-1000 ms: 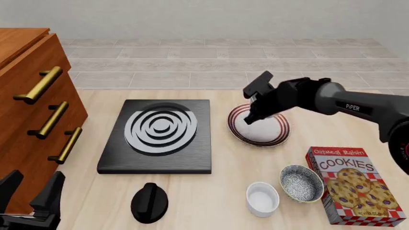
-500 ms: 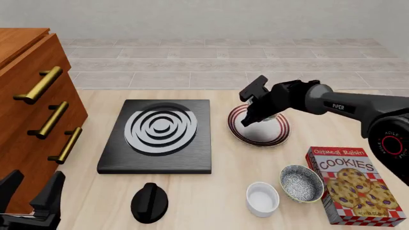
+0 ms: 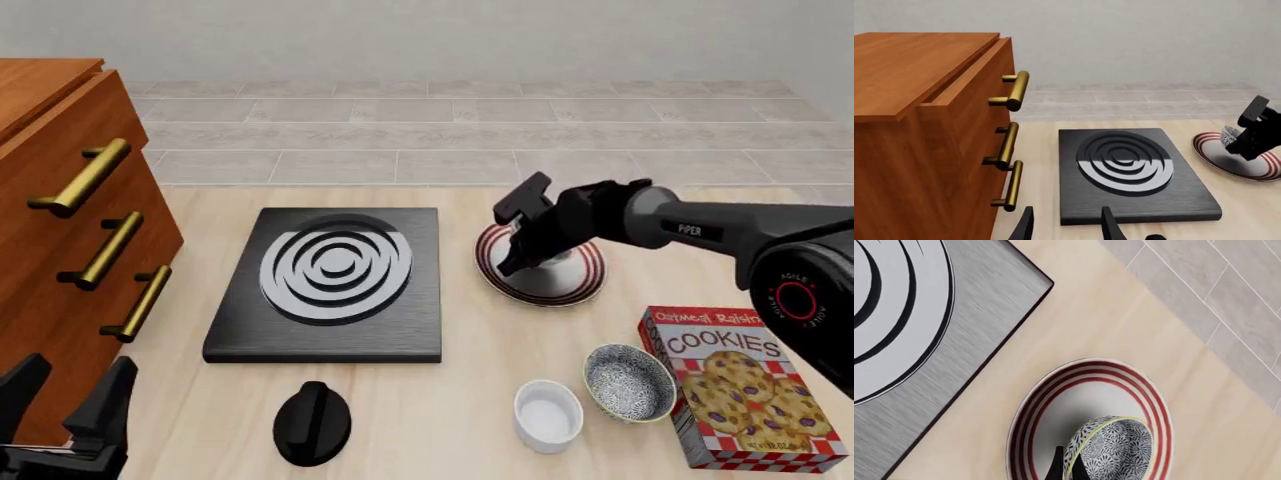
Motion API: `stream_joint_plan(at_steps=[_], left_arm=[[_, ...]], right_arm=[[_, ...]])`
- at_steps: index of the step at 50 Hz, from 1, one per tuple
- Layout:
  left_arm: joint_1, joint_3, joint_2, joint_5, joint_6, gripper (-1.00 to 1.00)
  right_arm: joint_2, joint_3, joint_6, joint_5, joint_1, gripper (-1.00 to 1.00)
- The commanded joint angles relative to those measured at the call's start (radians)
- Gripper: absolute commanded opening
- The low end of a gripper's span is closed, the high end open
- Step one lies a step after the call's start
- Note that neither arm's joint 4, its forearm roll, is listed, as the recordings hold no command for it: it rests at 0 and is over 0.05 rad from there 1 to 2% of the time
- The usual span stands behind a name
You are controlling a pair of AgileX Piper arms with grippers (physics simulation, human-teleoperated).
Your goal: Pick the akita bowl from table center and place it on the plate.
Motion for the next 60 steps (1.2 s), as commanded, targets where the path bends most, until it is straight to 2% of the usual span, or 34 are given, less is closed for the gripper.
stream_joint_plan(at_steps=[1, 7, 8, 29, 60], left_arm=[[-0.002, 0.000, 0.003, -0.002, 0.000, 1.00], [-0.002, 0.000, 0.007, -0.004, -0.001, 1.00], [-0.002, 0.000, 0.006, -0.004, 0.000, 1.00], [-0.002, 0.000, 0.007, -0.004, 0.000, 1.00], [-0.003, 0.000, 0.015, -0.007, 0.004, 1.00]], right_arm=[[-0.001, 0.011, 0.003, -0.008, 0.002, -1.00], [0.001, 0.010, -0.013, -0.014, -0.013, -1.00], [0.001, 0.011, -0.012, -0.014, -0.012, 1.00], [-0.024, -0.002, -0.027, 0.011, -0.022, 1.00], [-0.215, 0.166, -0.022, -0.017, 0.001, 1.00]])
